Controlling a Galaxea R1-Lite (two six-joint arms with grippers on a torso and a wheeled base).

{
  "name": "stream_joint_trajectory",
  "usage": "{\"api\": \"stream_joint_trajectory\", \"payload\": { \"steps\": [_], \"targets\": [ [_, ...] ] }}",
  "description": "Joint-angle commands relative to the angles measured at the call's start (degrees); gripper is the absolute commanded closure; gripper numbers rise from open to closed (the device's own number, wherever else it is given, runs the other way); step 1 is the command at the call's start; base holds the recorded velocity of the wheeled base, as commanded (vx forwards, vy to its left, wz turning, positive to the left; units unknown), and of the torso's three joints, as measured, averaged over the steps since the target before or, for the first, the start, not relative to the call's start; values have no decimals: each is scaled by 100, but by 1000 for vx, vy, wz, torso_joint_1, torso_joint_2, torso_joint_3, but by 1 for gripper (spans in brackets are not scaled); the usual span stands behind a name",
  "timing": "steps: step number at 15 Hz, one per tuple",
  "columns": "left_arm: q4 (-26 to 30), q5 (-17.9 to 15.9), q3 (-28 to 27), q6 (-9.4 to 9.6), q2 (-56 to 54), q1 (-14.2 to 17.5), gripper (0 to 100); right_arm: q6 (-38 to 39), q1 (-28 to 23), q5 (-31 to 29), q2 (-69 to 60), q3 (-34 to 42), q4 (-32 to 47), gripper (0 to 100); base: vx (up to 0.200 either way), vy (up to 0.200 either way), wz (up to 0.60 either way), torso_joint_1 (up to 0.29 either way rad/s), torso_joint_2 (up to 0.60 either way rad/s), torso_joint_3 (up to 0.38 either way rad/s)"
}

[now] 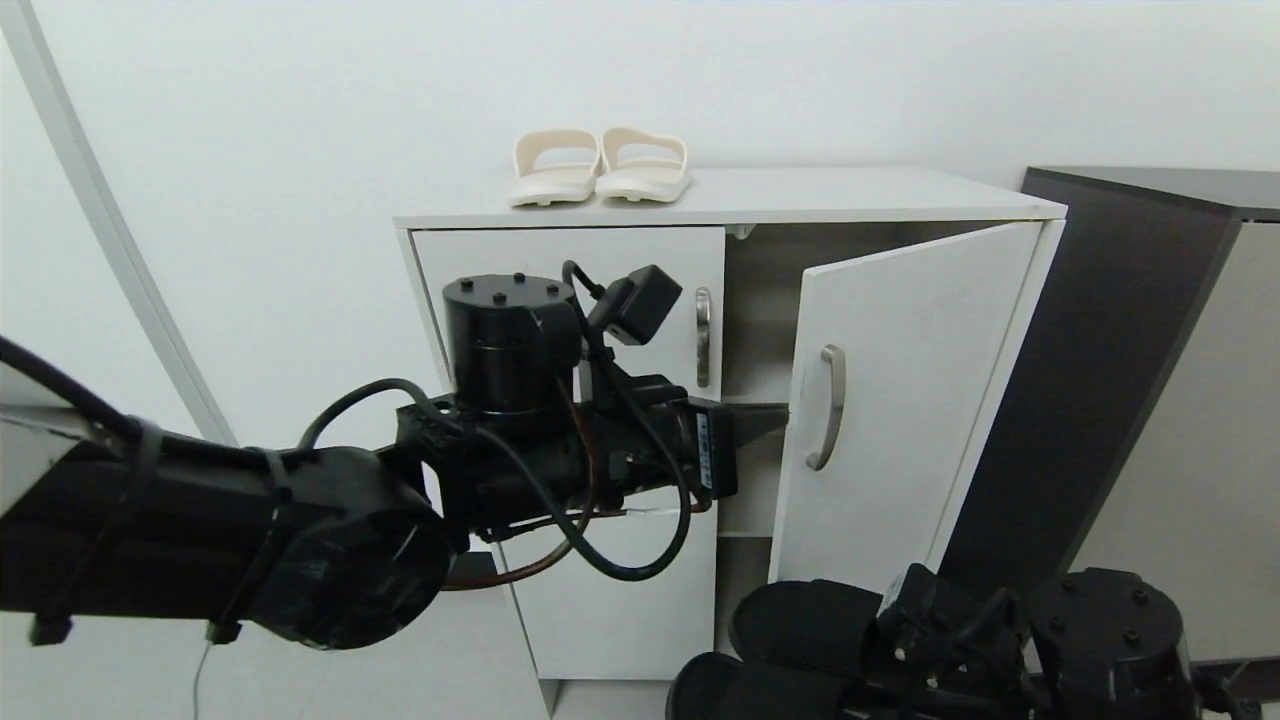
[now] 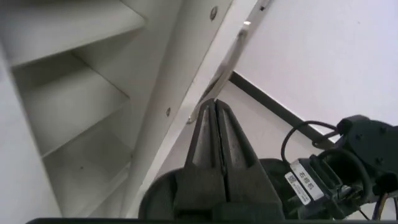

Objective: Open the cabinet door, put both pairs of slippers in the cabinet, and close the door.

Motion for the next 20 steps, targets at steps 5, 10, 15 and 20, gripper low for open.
{"api": "stream_joint_trajectory", "payload": {
  "steps": [5,10,15,20],
  "targets": [
    [-48,-43,-679,-131,662,256,100,-7,336,-5,-36,186,-59,100,0,0,0,0,0,0],
    [-57,-43,-1391,-465,1277,529,100,-16,582,-5,-28,388,-349,100,0,0,0,0,0,0],
    [-84,-34,-1452,-535,1348,546,100,2,819,-5,16,494,-349,100,-40,0,0,0,1,0],
    [-92,-34,-1496,-526,1339,45,100,2,898,-13,104,511,-349,100,-200,0,0,0,2,3]
  ]
}}
